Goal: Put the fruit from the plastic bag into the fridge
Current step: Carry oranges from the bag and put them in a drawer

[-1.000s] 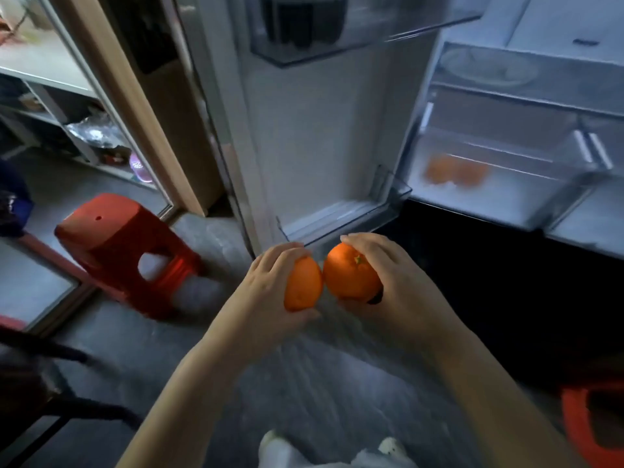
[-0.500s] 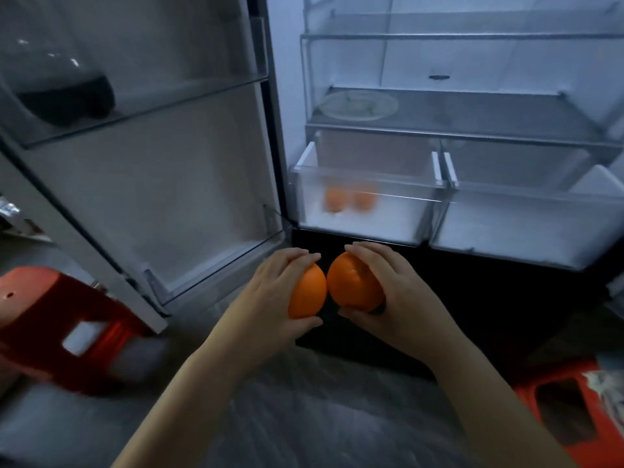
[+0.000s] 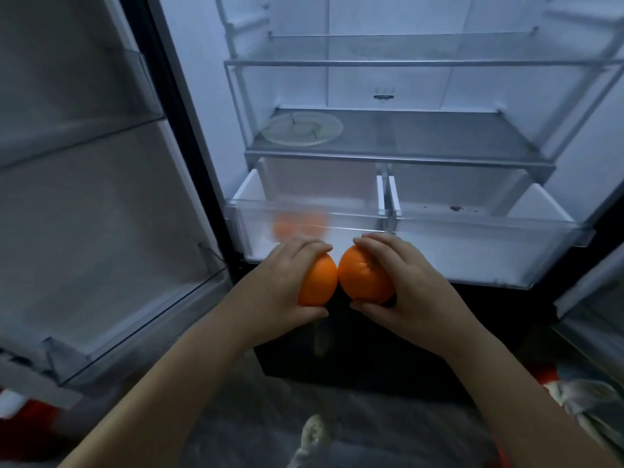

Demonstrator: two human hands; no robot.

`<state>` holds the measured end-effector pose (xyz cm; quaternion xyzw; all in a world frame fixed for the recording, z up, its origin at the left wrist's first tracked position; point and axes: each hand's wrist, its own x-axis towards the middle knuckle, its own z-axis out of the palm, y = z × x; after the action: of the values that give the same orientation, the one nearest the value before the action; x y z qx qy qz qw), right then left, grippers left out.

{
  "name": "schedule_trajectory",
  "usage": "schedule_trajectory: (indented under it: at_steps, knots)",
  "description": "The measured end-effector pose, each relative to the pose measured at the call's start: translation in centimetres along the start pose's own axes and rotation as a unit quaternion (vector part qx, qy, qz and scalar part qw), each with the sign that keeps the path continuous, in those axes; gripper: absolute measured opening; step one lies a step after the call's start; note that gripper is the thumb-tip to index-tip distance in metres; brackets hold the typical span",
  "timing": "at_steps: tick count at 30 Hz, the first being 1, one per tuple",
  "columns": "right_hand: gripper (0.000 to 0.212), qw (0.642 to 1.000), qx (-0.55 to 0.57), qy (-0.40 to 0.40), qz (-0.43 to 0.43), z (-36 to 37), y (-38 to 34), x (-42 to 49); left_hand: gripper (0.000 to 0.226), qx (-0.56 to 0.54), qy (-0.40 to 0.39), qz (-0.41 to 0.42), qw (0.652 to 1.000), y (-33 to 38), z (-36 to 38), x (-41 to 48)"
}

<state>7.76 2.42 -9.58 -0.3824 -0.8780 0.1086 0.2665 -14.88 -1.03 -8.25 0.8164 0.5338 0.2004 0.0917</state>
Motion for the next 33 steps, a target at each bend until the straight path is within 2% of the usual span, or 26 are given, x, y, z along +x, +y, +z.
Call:
schedule_trajectory:
  at_steps: [9, 19, 25, 29, 33]
  knots:
    - [0.077, 1.000, -0.014, 0.003, 0.013, 0.2, 7.4, 8.0, 0.081, -0.019, -0.009, 0.041, 0.999, -5.7, 0.6, 10.9]
    - [0.075, 0.998, -0.014, -0.050, 0.018, 2.9, 14.5, 20.1, 0.083, -0.042, -0.025, -0.002, 0.999, -14.9, 0.6, 21.5]
    - [0.077, 0.994, -0.021, -0.103, 0.014, 4.6, 17.3, 23.6, 0.082, -0.048, -0.080, -0.046, 0.995, -18.7, 1.0, 24.4]
    - [0.080, 0.988, -0.061, -0.141, -0.001, 5.3, 19.0, 25.4, 0.078, -0.048, -0.114, -0.038, 0.992, -21.2, 2.0, 25.5]
    - [0.081, 0.970, -0.084, -0.226, -0.010, 6.4, 20.1, 26.6, 0.078, -0.030, -0.185, -0.044, 0.981, -22.7, 3.4, 25.7]
